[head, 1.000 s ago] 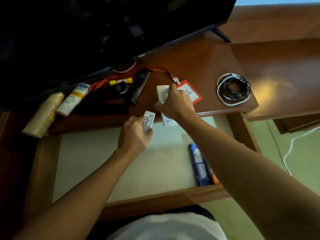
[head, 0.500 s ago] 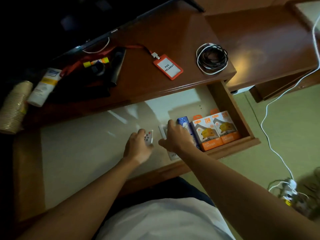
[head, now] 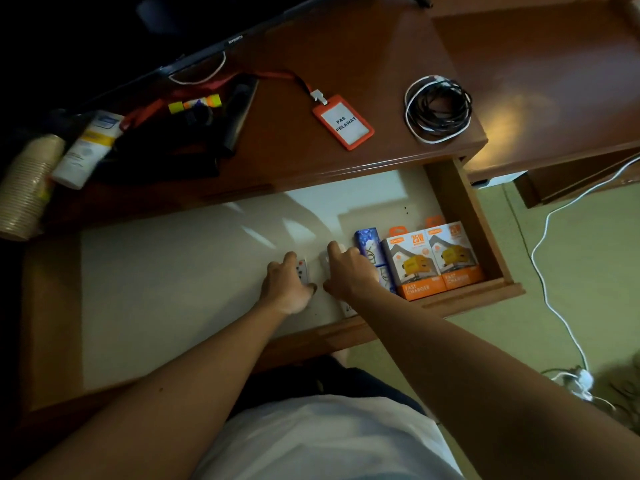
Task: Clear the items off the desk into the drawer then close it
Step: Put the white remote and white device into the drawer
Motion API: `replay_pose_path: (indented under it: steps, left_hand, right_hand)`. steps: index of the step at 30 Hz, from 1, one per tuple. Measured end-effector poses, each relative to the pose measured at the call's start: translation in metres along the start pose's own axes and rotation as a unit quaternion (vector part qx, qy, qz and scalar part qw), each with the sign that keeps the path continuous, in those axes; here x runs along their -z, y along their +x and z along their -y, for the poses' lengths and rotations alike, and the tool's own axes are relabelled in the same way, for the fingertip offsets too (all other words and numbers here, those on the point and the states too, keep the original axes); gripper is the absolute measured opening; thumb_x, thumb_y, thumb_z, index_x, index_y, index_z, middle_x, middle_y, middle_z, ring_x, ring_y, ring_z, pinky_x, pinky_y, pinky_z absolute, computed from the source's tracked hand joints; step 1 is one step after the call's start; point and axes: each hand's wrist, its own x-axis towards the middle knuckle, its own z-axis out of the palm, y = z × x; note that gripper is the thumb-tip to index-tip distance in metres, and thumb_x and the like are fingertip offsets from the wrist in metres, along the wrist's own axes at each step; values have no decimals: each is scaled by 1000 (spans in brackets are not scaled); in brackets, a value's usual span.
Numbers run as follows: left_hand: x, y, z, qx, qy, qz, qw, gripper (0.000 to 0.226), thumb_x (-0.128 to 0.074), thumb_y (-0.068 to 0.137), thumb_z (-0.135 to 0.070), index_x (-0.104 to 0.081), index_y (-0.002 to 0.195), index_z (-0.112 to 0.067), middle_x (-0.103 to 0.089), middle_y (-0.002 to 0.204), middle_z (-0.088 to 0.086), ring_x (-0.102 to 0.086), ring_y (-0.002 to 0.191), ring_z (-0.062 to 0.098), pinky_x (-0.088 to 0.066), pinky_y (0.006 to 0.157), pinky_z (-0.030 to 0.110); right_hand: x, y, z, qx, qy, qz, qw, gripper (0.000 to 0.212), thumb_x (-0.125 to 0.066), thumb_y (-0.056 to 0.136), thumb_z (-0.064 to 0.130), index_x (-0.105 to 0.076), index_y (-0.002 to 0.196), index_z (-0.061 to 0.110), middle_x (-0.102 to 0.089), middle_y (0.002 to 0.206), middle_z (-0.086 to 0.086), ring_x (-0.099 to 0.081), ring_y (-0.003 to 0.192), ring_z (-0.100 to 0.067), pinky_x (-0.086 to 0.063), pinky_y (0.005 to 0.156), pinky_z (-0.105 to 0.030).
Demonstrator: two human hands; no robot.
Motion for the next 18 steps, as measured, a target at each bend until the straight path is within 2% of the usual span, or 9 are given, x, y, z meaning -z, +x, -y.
replay_pose_path:
  steps: [4, 8, 11, 13, 18]
  left_hand:
    - [-6, 1, -2, 27, -3, -8, 1000, 67, -75, 84, -40, -38, 137, -23, -43, 130, 14, -54, 114, 38, -47, 84, 38]
    - [-11, 3, -6, 35, -5, -20, 999, 66, -74, 86, -39, -38, 139, -21, -44, 131, 15, -54, 116, 38, -49, 90, 40]
    - [-15, 4, -9, 26, -2, -21, 999, 54, -71, 88, -35, -46, 134, -18, -48, 128, 16, -55, 114, 37, -49, 92, 39]
    - [-17, 4, -10, 18, -10, -17, 1000, 46, -70, 88, -32, -53, 128, -17, -54, 127, 15, -57, 112, 34, -48, 92, 37]
    - [-22, 2, -11, -3, -24, -20, 1000, 45, -72, 86, -24, -58, 128, -14, -62, 125, 14, -61, 111, 30, -48, 93, 32]
  right_hand:
    - [1, 2, -3, 17, -42, 0, 999, 64, -73, 85, 28, -36, 135, 14, -57, 122, -21, -62, 107, -38, -49, 74, -38]
    - [2, 4, -3, 24, -104, -12, 994, 61, -70, 85, 36, -41, 134, 14, -54, 129, -19, -54, 117, -38, -49, 84, -42]
    - [6, 11, -5, 37, -110, -34, 993, 50, -59, 93, 40, -47, 135, 14, -49, 135, -18, -49, 123, -37, -46, 89, -44]
    - [11, 15, -8, 62, -135, -47, 988, 43, -54, 97, 35, -51, 134, 13, -48, 135, -18, -48, 122, -37, -47, 89, -44]
    - [25, 22, -17, 87, -176, -44, 980, 38, -55, 97, 33, -58, 129, 12, -50, 129, -16, -49, 118, -35, -46, 92, -47]
